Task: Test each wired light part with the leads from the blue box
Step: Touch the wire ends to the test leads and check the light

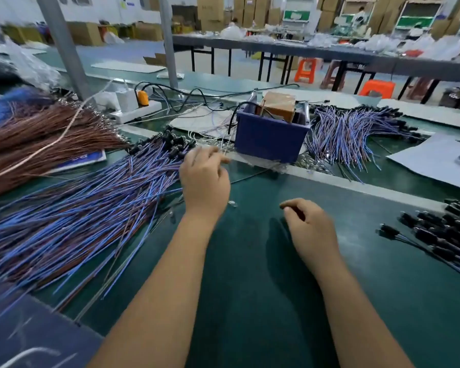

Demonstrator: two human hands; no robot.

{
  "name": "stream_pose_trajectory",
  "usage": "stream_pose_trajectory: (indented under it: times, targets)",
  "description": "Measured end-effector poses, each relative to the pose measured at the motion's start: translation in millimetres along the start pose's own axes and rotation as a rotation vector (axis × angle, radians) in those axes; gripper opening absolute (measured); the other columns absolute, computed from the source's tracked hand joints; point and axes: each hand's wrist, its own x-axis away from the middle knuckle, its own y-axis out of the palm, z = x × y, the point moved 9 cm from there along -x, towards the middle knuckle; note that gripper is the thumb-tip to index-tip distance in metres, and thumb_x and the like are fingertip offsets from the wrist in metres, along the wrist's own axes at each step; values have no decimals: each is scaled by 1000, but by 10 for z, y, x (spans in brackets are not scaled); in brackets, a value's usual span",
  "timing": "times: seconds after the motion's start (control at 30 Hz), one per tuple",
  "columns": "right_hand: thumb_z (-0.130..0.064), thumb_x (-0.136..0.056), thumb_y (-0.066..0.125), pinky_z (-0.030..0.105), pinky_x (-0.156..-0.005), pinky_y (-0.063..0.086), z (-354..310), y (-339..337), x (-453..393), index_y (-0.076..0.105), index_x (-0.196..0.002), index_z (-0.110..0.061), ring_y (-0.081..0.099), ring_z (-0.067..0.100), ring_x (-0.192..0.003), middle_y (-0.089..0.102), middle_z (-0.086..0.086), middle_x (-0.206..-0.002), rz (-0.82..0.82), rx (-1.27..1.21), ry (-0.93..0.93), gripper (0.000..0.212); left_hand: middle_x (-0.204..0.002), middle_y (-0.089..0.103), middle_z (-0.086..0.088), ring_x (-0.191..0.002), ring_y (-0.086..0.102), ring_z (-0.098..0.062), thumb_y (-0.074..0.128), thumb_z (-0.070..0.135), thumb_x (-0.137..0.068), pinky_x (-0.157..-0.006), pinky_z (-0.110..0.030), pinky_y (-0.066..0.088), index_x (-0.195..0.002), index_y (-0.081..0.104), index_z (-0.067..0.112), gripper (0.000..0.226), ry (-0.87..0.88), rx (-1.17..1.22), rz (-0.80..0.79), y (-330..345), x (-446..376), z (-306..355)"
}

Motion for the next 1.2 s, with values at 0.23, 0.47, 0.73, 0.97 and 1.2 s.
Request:
stream_pose_trajectory:
  times: [0.23,0.47,0.73,0.97,1.2]
  targets:
    - [-13,-94,55,1,-66,36,98,-22,-15,69,-89,-23,59,5,-86,66,-15,-88,10,-85,73,18,-135,50,1,-124,33,-28,46,-6,-83,-104,-40,31,-129,59,24,57,-307,-277,-68,13,18,-621]
    - [-17,-94,55,26,-74,45,120,-56,11,71,-87,-25,62,9,-86,67,-16,-82,34,-150,128,20,-116,62,0,-108,40,-26,51,0,-90,-83,-30,35,-120,69,19,40,-285,-184,71,-126,-17,-630]
    - [-15,-94,55,22,-72,46,84,-80,26,71,-86,-26,63,7,-82,67,-15,-77,56,-182,118,21,-119,64,-12,-112,53,-29,61,5,-91,-95,-29,40,-118,66,2,27,-82,86,205,-284,-86,-241]
    - [-23,-104,37,22,-52,50,24,-29,5,73,-77,-13,64,11,-57,67,2,-63,-64,-929,277,46,-76,65,-13,-79,57,-30,44,-10,-66,-78,-33,47,-75,70,-3,28,434,622,-143,77,515,1296]
    - [-34,-102,36,22,-56,54,343,-135,-42,61,-99,-6,67,17,-60,70,10,-69,-67,-1171,546,38,-57,63,-4,-56,56,-16,41,11,-82,-62,-23,48,-54,67,13,38,-21,1185,-1207,761,1152,1615]
